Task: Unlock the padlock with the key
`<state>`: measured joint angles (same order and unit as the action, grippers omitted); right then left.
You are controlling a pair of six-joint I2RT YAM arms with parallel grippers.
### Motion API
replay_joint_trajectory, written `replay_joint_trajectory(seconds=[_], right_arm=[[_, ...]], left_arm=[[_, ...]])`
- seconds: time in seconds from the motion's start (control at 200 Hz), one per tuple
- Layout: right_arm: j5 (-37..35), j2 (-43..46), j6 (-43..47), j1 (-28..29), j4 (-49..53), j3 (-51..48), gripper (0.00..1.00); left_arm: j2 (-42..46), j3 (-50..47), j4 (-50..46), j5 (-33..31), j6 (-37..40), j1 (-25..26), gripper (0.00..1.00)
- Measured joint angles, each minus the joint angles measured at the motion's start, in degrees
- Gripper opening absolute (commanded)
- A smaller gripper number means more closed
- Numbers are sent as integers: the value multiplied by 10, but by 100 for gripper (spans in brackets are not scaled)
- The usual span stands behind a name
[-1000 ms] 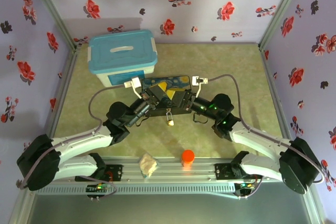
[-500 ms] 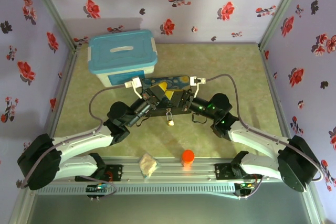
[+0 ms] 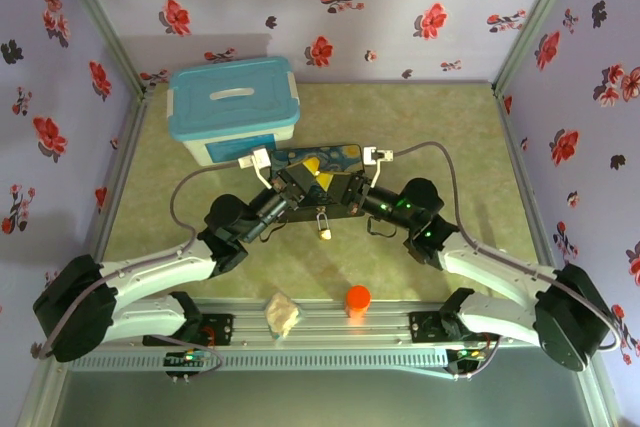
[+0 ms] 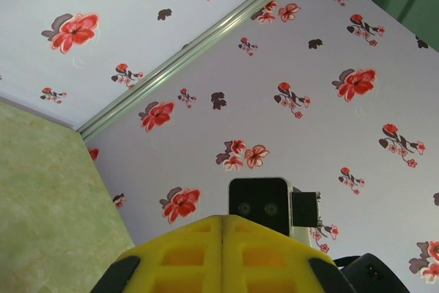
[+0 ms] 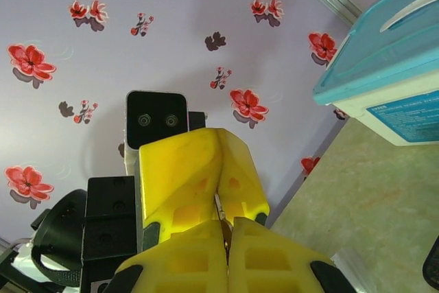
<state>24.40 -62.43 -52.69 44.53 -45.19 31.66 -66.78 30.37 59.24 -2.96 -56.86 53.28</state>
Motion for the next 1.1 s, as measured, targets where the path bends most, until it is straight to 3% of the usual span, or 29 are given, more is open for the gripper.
replay_joint_trajectory(seconds=[0.06, 0.115, 0.22, 0.42, 0.55, 0.715, 0.81, 1.095], right_arm=[[-1, 3, 4, 0, 7, 0, 0], [-3, 8, 7, 0, 16, 0, 0], [-15, 29, 24, 0, 58, 0, 0], [-77, 70, 79, 0, 217, 2, 0], [-118, 72, 110, 0, 319, 2, 0], [-151, 71, 136, 0, 394, 2, 0], [-167, 71, 143, 0, 417, 2, 0], [-197, 83, 167, 0, 462, -1, 0]], left_arm=[[0, 0, -2, -2, 5, 0, 55], [1, 0, -9, -10, 7, -1, 69], [25, -1, -65, -31, 21, -3, 78], [95, 40, -310, -87, 69, -5, 83], [91, 49, -415, -90, 94, -6, 99], [32, 48, -497, -84, 107, -1, 99], [-16, 40, -497, -82, 107, 2, 88], [-152, 78, -501, -122, 105, 45, 83]])
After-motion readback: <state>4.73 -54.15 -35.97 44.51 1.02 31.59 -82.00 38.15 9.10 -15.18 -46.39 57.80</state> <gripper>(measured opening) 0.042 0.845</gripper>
